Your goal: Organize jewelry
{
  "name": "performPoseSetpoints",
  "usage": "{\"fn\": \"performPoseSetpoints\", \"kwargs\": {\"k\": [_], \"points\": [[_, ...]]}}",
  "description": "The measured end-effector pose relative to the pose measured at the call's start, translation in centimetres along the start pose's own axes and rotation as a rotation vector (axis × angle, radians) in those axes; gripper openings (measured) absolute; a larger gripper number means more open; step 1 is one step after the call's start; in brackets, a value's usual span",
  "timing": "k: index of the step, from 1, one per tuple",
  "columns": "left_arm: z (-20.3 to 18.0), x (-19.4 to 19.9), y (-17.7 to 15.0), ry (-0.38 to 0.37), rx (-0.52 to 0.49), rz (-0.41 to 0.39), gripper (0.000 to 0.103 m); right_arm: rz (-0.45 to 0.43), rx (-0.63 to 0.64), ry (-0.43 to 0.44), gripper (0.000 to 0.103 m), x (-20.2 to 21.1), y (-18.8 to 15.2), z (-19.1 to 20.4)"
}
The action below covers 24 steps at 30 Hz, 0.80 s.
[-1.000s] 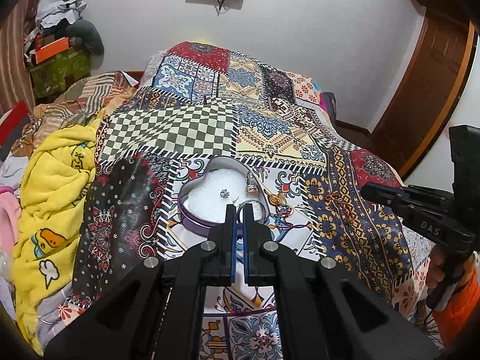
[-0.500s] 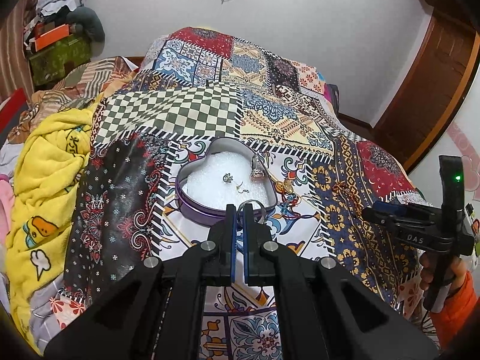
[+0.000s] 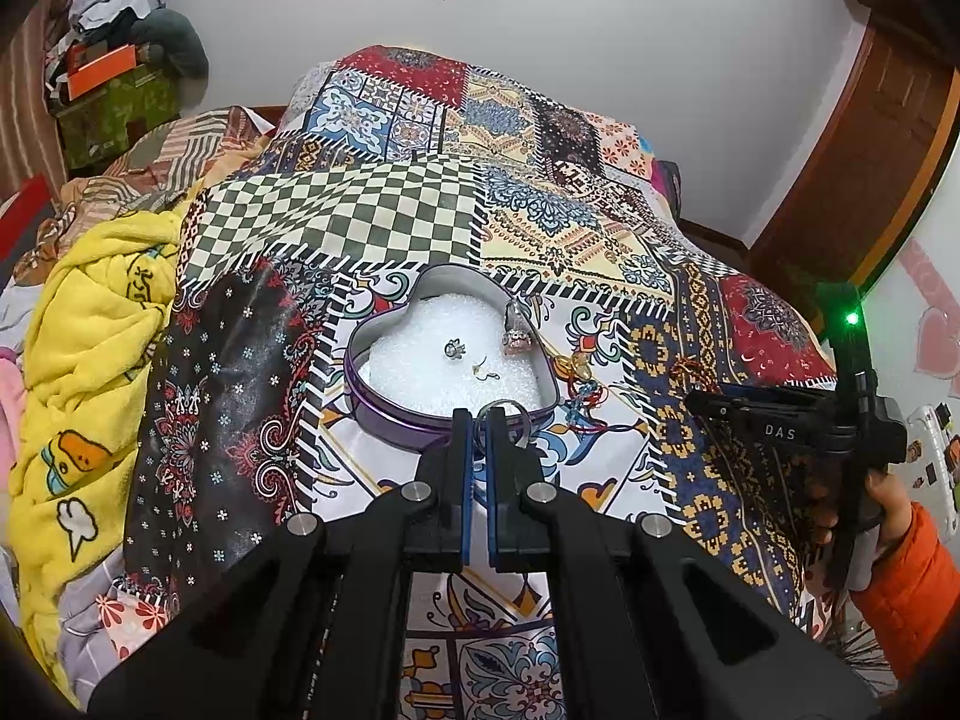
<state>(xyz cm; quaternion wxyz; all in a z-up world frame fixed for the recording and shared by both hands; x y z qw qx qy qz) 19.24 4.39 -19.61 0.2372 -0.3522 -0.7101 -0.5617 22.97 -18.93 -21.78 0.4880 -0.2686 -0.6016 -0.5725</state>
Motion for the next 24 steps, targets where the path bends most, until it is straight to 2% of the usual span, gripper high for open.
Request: {"fn": "performPoseSetpoints", "kwargs": {"k": [1, 3, 5, 7, 16, 24], "points": [[-0.1, 0.0, -0.1, -0.002, 0.001, 0.000, 0.002, -0.002, 0.006, -0.003, 0.039, -0.1, 0.0, 0.1], [-0.3, 0.0, -0.1, -0.008, 0.002, -0.001, 0.002, -0.010, 0.034, -0.038, 0.030, -0.1, 0.0, 0.3], [-0.5, 0.0, -0.1, -0.014, 0.001, -0.001, 0.002, -0.007, 0.042, -0.041, 0.010, 0.0, -0.2, 0.4], [-0.7, 0.2, -0.1, -0.016, -0.004, -0.004, 0.002, -0.001, 0.037, -0.036, 0.006, 0.2, -0.4, 0.3], [-1.3, 1.4, 0.1, 0.000, -0.030, -0.022, 0.002, -0.013, -0.021, 0.001, 0.005, 2.3, -2.3, -0.6], [-1.4, 2.5, 0.3, 0.010, -0.032, -0.040, 0.002, -0.112, 0.019, 0.030, 0.005, 6.3, -1.3, 1.4]]}}
Point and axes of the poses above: each gripper's, at about its wrist camera, not at the fingertips, and x roughly against the way its jaws point, z to its left, y to its top, the point moved 3 cm from there along -x, roughly the way its jaws point, and after that the axes turned 2 degrees about -y, right-handed, at the moved point
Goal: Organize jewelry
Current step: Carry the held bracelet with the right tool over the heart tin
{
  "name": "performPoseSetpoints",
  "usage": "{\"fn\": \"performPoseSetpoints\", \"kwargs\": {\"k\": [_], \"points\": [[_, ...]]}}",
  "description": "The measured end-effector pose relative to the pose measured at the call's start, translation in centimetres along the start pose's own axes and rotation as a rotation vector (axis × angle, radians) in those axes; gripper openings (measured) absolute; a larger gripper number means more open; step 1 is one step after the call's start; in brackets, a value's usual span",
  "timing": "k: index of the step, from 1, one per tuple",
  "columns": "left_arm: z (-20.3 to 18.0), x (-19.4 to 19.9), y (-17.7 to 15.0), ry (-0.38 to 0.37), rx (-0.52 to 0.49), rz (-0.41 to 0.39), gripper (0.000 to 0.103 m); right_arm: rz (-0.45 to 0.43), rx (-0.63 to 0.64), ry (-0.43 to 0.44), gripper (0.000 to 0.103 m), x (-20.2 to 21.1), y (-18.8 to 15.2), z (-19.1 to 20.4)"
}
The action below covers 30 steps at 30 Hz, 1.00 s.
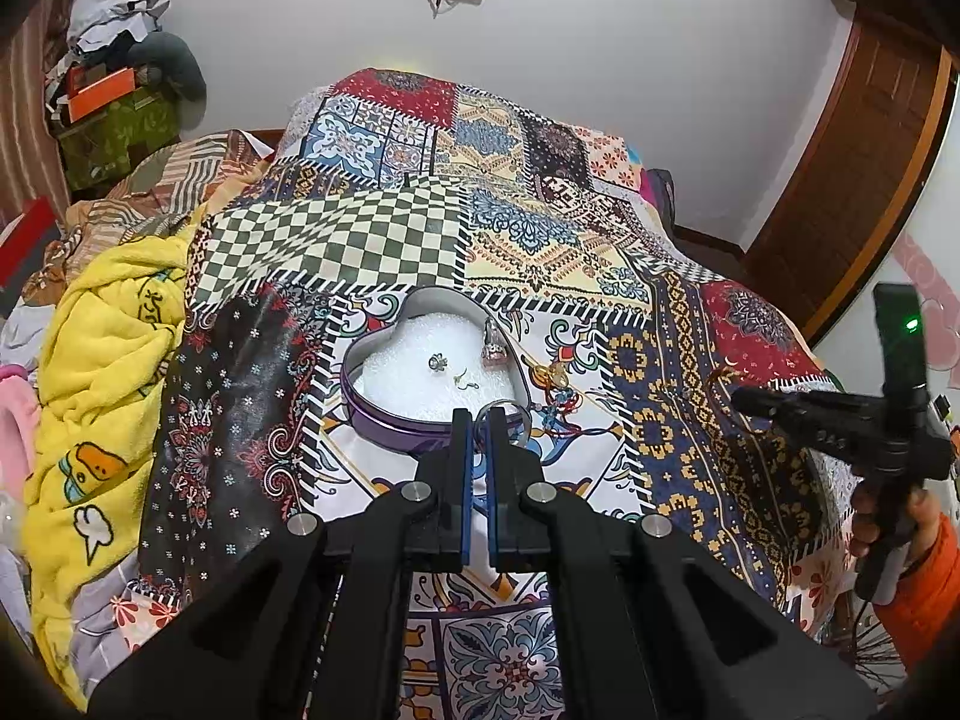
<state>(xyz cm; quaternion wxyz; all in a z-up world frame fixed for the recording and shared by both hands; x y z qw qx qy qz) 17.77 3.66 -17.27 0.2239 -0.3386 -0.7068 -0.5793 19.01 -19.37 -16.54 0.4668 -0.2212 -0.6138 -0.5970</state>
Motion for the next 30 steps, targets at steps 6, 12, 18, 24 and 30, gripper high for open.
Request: {"fn": "performPoseSetpoints", "kwargs": {"k": [6, 12, 18, 24, 30], "points": [[0.2, 0.8, 0.5, 0.012, -0.007, -0.023, 0.002, -0.078, 0.058, 0.052, 0.005, 2.2, 2.2, 3.0], [0.9, 0.7, 1.4, 0.028, -0.019, -0.038, 0.002, -0.125, 0.113, 0.113, 0.006, 2.7, 4.1, 6.3], [2.1, -0.4, 2.2, 0.041, -0.023, -0.036, 0.002, -0.139, 0.178, 0.170, 0.005, 1.7, 5.9, 10.1], [3.5, -2.2, 2.7, 0.040, -0.016, -0.013, 0.002, -0.121, 0.220, 0.221, 0.006, -0.5, 7.2, 13.2], [4.2, -4.2, 2.6, 0.038, -0.021, 0.020, 0.002, -0.073, 0.238, 0.249, 0.006, -3.5, 8.0, 15.5]]}}
Point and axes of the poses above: each gripper's, at about its wrist camera, not at the fingertips, and x roughly against the way its jaws point, z to its left, y to its top, the point moved 3 cm from there along -x, roughly the way its jaws point, and after that the axes turned 2 degrees about -y, right-handed, at the moved point
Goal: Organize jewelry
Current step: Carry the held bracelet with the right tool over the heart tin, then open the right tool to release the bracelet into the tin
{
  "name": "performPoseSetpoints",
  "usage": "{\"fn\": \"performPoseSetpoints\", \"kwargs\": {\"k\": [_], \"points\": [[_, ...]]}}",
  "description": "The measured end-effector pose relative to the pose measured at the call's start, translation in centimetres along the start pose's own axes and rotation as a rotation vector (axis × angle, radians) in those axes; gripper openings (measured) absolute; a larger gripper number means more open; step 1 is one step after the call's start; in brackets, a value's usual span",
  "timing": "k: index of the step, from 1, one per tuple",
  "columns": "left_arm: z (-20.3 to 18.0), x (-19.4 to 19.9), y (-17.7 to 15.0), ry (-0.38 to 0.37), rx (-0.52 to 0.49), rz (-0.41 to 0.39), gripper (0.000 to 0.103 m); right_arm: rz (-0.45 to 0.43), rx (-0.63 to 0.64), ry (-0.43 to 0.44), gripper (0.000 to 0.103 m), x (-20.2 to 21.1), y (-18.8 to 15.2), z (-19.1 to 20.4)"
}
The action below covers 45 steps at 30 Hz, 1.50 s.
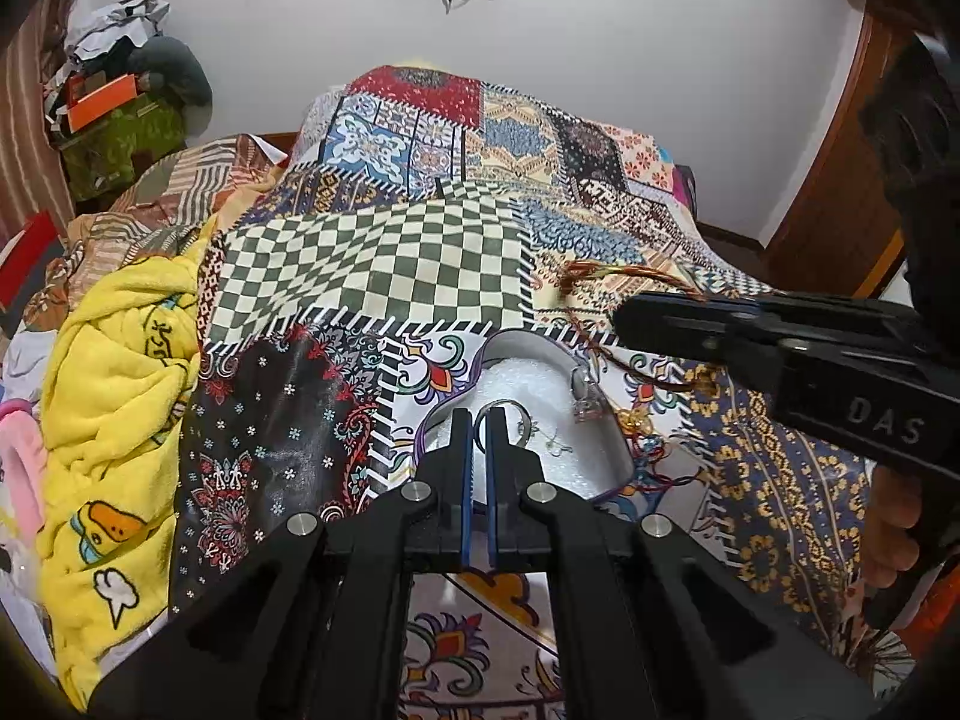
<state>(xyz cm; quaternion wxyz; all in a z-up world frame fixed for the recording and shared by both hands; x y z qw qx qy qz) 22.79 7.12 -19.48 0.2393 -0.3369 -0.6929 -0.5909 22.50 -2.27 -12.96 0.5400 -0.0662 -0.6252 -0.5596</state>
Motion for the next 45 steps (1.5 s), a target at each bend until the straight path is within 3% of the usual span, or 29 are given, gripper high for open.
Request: {"fn": "performPoseSetpoints", "kwargs": {"k": [8, 15, 18, 20, 21, 30, 37, 45], "points": [[0.5, -1.9, -0.3, -0.016, -0.004, 0.031, 0.001, 0.075, -0.037, 0.032, 0.006, -3.6, 0.0, 0.0], [0.6, -1.8, -0.2, -0.022, -0.020, 0.028, 0.002, 0.093, 0.002, 0.037, 0.006, -3.7, -0.1, 0.4], [0.6, -1.6, -0.3, -0.024, -0.014, 0.030, 0.002, 0.089, 0.017, 0.040, 0.015, -3.2, -0.1, 0.7], [0.7, -1.4, -0.3, -0.028, -0.007, 0.032, 0.002, 0.079, 0.032, 0.040, 0.031, -2.6, -0.1, 0.9], [0.7, -1.2, -0.3, -0.028, -0.005, 0.032, 0.002, 0.068, 0.037, 0.036, 0.034, -2.3, -0.1, 1.0], [0.3, 1.5, 0.2, 0.002, -0.007, -0.001, 0.003, -0.007, 0.044, 0.001, 0.036, 1.7, 0.0, 0.8], [-1.5, 4.2, 0.6, 0.017, -0.039, -0.036, 0.024, -0.056, 0.011, -0.089, 0.036, 5.5, -1.1, -1.4], [-5.0, 4.8, 0.0, -0.011, -0.089, -0.017, 0.031, -0.068, -0.037, -0.179, 0.036, 9.0, -3.9, -5.1]]}}
Point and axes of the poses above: each gripper's, at about its wrist camera, not at the fingertips, and x roughly against the way its jaws point, z to its left, y to its top, the point moved 3 cm from there along -x, roughly the way its jaws point, and after that the axes turned 2 degrees about -y, right-handed, at the moved point
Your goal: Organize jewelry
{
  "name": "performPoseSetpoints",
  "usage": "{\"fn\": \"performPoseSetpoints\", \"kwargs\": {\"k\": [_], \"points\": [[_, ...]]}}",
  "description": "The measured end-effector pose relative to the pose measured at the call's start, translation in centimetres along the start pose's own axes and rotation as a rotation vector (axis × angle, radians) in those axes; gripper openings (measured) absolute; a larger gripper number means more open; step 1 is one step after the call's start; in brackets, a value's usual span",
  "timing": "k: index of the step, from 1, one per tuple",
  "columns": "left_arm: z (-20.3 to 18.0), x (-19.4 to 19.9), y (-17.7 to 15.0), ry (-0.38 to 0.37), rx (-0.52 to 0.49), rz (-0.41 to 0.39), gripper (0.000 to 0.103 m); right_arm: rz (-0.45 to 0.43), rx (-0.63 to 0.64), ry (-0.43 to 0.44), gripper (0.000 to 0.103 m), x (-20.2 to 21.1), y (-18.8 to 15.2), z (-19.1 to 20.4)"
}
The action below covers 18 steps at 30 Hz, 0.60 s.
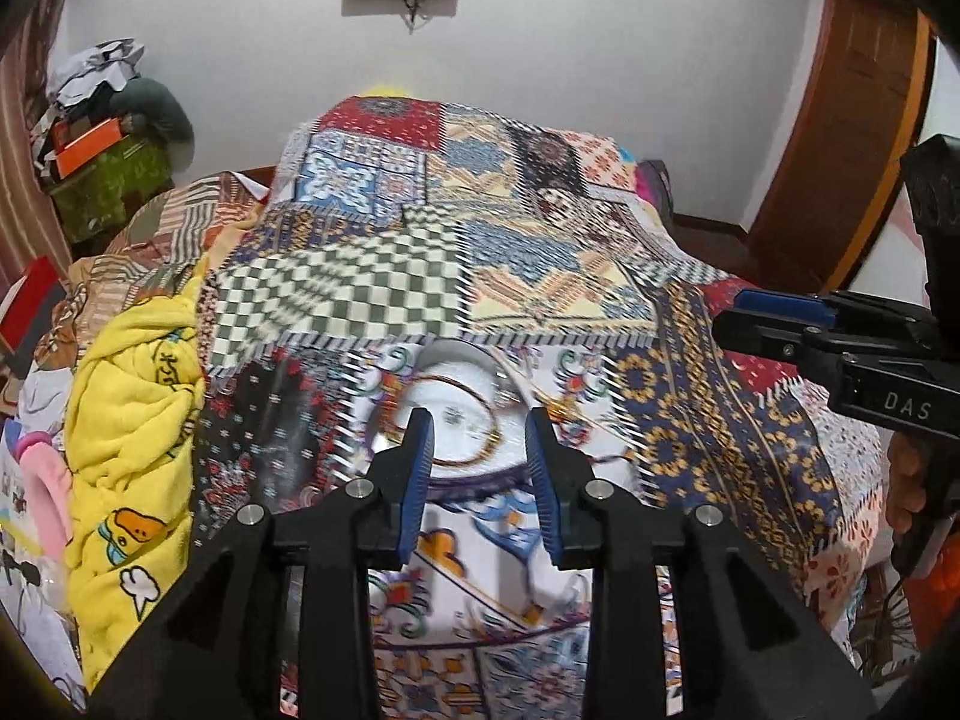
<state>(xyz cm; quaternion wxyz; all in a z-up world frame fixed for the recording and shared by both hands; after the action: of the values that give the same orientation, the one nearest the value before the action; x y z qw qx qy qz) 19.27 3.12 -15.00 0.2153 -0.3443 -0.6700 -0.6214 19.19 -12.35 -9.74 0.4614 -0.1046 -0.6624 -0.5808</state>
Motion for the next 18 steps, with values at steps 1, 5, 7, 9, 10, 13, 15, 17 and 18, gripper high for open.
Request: {"fn": "performPoseSetpoints", "kwargs": {"k": [1, 5, 7, 9, 10, 13, 15, 17, 18], "points": [[-0.7, -0.2, -0.2, -0.008, -0.008, 0.011, 0.031, 0.001, -0.003, -0.007, 0.036, 0.2, -0.3, -0.3], [-2.5, -1.3, -0.9, -0.028, -0.027, 0.047, 0.032, 0.024, -0.040, -0.040, 0.036, 0.8, -2.1, -2.6], [-3.4, -2.0, -1.3, -0.042, -0.028, 0.068, 0.032, 0.041, -0.051, -0.057, 0.036, 0.9, -3.1, -3.6], [-4.0, -2.8, -1.8, -0.057, -0.024, 0.090, 0.032, 0.068, -0.064, -0.073, 0.036, 0.7, -4.2, -4.8], [-4.4, -3.3, -2.0, -0.064, -0.022, 0.105, 0.032, 0.078, -0.070, -0.078, 0.036, 0.6, -4.7, -5.2], [-5.1, -4.8, -2.7, -0.074, -0.020, 0.146, 0.032, 0.102, -0.095, -0.082, 0.036, 0.4, -5.9, -6.4], [-5.4, -5.6, -3.1, -0.077, -0.017, 0.166, 0.032, 0.114, -0.112, -0.074, 0.036, 0.1, -6.5, -7.0], [-5.5, -6.5, -3.5, -0.076, -0.009, 0.185, 0.032, 0.130, -0.126, -0.068, 0.036, -0.3, -7.2, -7.5], [-5.5, -6.8, -3.7, -0.075, -0.005, 0.192, 0.032, 0.136, -0.128, -0.066, 0.036, -0.5, -7.4, -7.6]]}}
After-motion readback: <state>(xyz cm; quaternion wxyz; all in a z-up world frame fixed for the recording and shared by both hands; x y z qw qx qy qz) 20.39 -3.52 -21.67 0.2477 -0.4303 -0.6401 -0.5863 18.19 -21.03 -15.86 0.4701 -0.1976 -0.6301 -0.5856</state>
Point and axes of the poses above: each gripper's, at about its wrist camera, not at the fingertips, and x roughly against the way its jaws point, z to its left, y to its top, the point moved 3 cm from there along -x, roughly the way its jaws point, and after that the axes turned 2 degrees about -y, right-handed, at the moved point
